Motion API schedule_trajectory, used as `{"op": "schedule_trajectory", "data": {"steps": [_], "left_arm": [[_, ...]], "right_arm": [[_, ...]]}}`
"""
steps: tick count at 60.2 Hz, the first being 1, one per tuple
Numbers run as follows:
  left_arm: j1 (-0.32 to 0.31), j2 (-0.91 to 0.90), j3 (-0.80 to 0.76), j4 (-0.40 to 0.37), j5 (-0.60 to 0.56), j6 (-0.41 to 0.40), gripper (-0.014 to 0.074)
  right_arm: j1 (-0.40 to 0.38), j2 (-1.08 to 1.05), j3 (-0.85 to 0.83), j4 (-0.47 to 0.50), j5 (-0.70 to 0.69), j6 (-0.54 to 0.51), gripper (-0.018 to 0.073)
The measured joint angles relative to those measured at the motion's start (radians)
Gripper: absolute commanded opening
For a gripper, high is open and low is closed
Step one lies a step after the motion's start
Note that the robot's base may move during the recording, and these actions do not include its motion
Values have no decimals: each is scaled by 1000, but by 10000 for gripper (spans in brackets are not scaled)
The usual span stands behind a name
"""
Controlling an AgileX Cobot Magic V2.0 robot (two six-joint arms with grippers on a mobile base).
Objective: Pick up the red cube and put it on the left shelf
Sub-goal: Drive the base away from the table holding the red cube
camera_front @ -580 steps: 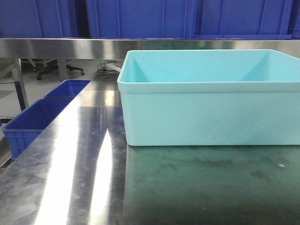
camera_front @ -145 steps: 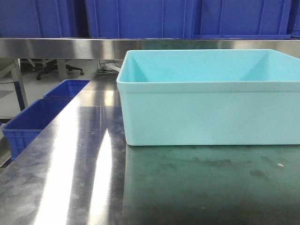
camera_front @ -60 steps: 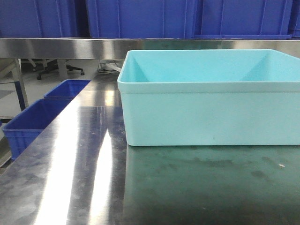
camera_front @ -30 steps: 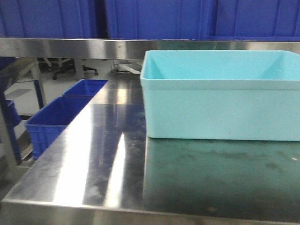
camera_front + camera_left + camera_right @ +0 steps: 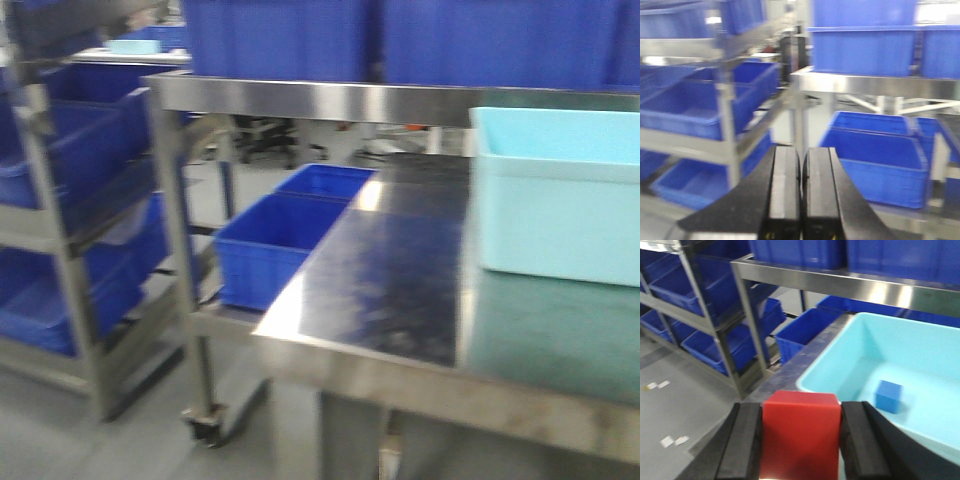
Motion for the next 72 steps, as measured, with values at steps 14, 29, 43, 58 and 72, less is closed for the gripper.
{"op": "schedule_trajectory", "data": {"steps": [14,29,43,58,72], "left_arm": [[0,0,0,0,0,0,102],[0,0,0,0,0,0,102],[0,0,0,0,0,0,102],[0,0,0,0,0,0,102],[0,0,0,0,0,0,102]], "right_arm": [[0,0,0,0,0,0,57],[0,0,0,0,0,0,57],[0,0,0,0,0,0,57],[0,0,0,0,0,0,57],[0,0,0,0,0,0,57]]}}
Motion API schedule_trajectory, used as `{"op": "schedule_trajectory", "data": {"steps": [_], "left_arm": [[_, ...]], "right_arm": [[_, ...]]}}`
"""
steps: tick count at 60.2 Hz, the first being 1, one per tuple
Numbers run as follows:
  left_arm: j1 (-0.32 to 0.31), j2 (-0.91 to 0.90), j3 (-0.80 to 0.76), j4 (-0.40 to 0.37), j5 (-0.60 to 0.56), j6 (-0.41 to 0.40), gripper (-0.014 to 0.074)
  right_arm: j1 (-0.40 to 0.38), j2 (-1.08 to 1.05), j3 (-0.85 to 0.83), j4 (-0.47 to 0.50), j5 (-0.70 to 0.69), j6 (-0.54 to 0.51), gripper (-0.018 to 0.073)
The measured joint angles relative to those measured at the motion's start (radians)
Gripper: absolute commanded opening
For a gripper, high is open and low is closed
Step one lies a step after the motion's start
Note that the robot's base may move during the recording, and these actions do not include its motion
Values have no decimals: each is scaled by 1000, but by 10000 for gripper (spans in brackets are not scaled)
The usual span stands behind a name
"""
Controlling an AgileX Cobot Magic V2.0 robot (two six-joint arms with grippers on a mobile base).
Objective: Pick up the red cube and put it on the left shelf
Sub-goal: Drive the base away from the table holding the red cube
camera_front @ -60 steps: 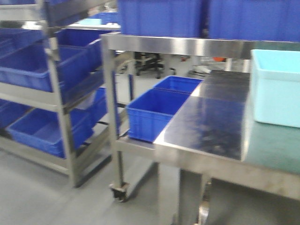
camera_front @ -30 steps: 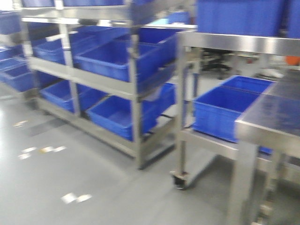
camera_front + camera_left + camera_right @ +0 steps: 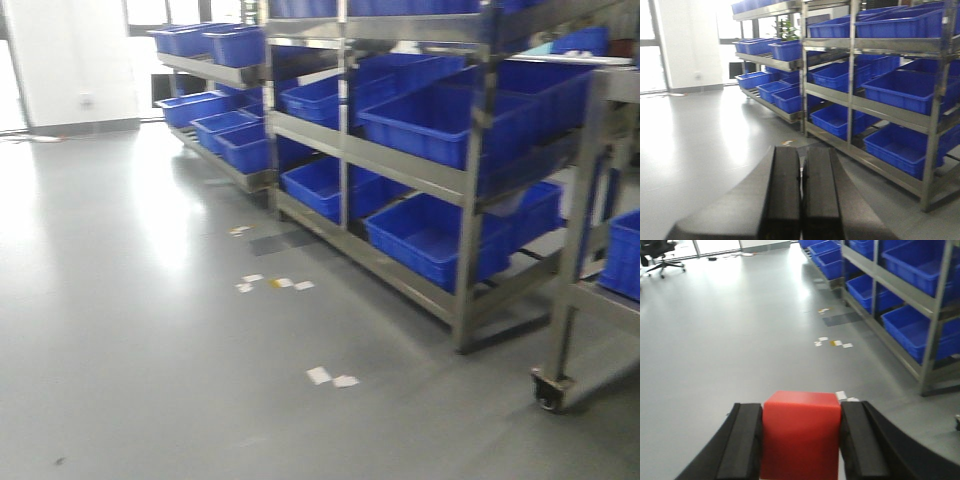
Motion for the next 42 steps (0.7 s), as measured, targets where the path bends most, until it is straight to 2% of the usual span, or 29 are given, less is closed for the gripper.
{"op": "schedule_trajectory", "data": {"steps": [42], "left_arm": [[0,0,0,0,0,0,102]], "right_arm": [[0,0,0,0,0,0,57]]}}
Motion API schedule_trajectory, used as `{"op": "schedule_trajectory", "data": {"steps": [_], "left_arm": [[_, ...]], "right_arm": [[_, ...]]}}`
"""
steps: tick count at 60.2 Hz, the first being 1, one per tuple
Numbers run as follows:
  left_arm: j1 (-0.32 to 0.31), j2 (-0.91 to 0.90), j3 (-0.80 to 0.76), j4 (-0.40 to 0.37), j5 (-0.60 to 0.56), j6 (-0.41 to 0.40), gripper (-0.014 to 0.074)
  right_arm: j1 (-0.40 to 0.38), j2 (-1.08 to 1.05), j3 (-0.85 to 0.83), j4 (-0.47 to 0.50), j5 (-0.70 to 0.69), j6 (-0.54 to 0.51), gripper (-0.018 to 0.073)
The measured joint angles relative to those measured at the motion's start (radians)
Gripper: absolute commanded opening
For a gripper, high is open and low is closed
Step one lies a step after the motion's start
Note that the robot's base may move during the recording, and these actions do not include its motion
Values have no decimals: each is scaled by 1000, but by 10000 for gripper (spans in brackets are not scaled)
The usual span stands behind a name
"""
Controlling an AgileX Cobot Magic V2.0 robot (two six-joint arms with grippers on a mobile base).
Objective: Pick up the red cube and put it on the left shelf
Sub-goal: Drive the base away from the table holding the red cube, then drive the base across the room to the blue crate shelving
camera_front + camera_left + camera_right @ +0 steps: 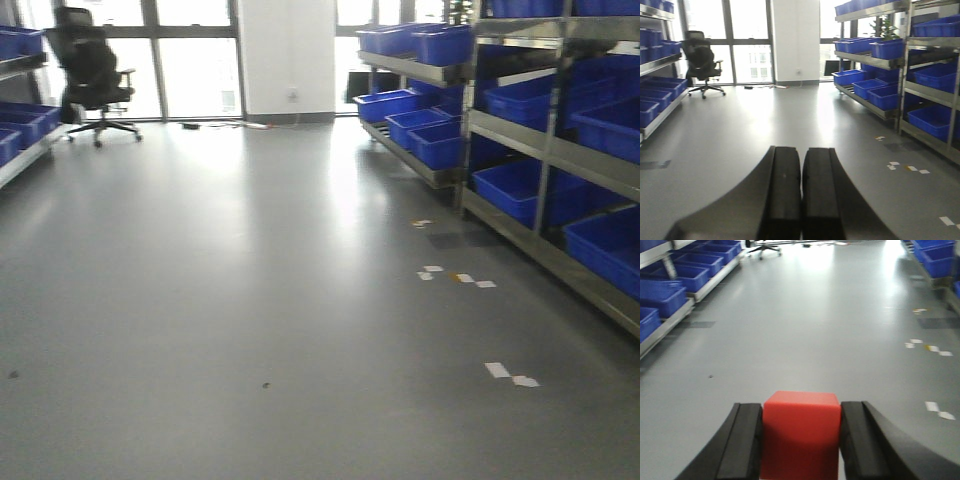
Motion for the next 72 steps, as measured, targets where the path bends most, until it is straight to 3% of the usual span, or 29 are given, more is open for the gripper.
{"op": "schedule_trajectory", "data": {"steps": [72], "left_arm": [[0,0,0,0,0,0,102]], "right_arm": [[0,0,2,0,4,0,57]]}}
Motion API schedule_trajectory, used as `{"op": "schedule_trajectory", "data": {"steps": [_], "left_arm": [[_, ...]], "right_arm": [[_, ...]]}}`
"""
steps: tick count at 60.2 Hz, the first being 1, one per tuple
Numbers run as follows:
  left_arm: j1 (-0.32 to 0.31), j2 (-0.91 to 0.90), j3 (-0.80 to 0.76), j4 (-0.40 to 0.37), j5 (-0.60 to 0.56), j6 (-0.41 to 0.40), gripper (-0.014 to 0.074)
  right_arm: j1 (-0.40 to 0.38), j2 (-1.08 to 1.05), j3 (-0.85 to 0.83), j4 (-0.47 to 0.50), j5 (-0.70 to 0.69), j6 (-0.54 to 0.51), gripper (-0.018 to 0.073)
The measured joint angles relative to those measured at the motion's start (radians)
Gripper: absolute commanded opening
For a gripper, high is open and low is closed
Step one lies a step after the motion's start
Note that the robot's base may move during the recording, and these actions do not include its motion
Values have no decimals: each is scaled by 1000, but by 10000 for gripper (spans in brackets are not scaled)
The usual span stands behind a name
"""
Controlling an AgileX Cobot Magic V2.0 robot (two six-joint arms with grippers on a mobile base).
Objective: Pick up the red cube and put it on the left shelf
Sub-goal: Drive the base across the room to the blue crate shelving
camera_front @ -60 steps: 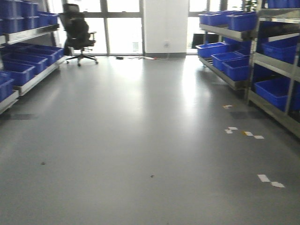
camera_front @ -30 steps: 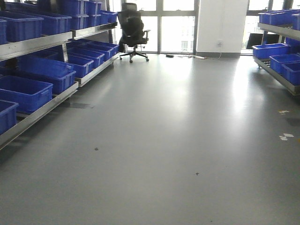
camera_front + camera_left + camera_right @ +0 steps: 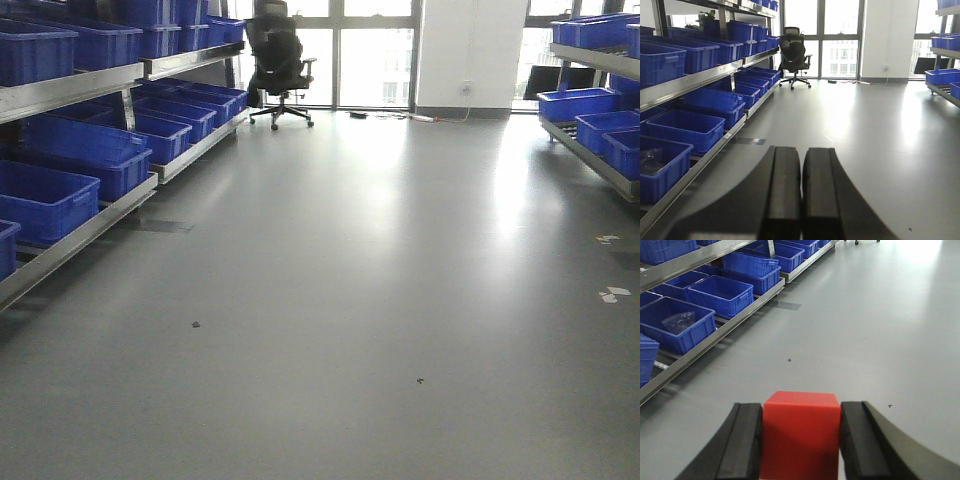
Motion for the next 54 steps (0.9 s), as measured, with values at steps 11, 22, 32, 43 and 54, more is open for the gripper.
{"op": "schedule_trajectory", "data": {"steps": [11,22,32,43,54], "left_arm": [[0,0,0,0,0,0,102],[0,0,0,0,0,0,102],[0,0,0,0,0,0,102],[0,0,0,0,0,0,102],[0,0,0,0,0,0,102]], "right_arm": [[0,0,0,0,0,0,57],[0,0,0,0,1,0,57],[0,0,0,0,1,0,57],[0,0,0,0,1,0,57],[0,0,0,0,1,0,57]]}}
